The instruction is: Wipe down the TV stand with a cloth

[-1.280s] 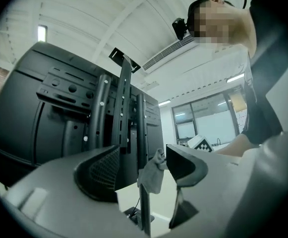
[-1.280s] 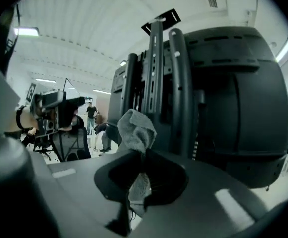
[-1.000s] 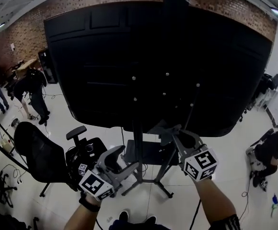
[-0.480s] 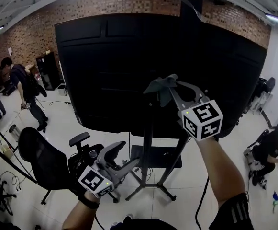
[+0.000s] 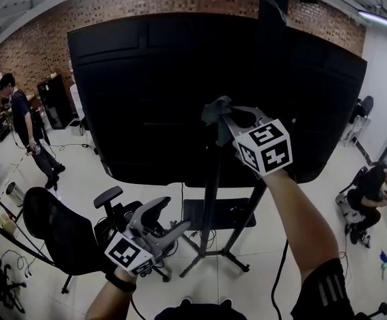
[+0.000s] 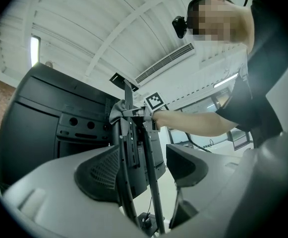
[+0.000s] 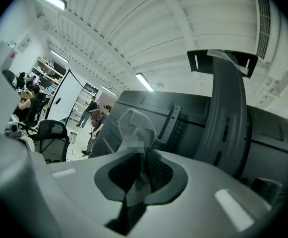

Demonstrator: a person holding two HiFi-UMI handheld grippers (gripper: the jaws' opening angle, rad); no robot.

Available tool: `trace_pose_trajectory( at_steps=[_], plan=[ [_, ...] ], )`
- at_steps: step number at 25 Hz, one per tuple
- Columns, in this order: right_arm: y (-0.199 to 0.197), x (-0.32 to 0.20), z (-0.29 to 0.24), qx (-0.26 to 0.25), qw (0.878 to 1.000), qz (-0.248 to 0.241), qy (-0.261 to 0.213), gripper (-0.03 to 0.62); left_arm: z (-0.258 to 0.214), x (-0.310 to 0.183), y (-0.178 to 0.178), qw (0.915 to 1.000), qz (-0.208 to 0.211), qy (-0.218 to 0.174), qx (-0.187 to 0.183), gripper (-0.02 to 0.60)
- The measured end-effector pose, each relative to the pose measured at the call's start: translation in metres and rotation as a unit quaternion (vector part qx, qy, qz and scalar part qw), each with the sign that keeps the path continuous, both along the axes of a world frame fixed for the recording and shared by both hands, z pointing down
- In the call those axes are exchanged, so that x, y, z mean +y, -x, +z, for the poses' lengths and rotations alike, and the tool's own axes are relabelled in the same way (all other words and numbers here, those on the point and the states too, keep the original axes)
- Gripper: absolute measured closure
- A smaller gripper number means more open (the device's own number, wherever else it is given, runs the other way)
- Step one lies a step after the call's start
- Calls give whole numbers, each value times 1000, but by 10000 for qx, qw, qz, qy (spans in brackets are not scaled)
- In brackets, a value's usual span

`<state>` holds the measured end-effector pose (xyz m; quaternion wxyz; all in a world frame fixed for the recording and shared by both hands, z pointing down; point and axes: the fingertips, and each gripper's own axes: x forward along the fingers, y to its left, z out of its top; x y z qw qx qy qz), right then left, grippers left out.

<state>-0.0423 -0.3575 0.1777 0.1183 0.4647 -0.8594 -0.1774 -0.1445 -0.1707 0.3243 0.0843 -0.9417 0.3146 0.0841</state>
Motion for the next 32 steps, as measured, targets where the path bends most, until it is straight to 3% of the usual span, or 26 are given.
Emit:
trace_pose_trajectory(
  at_steps=[8,16,32],
  plan=[
    [7,4,65,421,9985,83,336,571,12,-7,-6,9996,267,71,-60,265],
    [5,10,122,380,9979,69,528,571,28,-13,-19,9989,371,288,-47,265],
    [2,7,246,335,9892,1,1424,571,73,-29,-29,9969,307,718,-72,265]
  ],
)
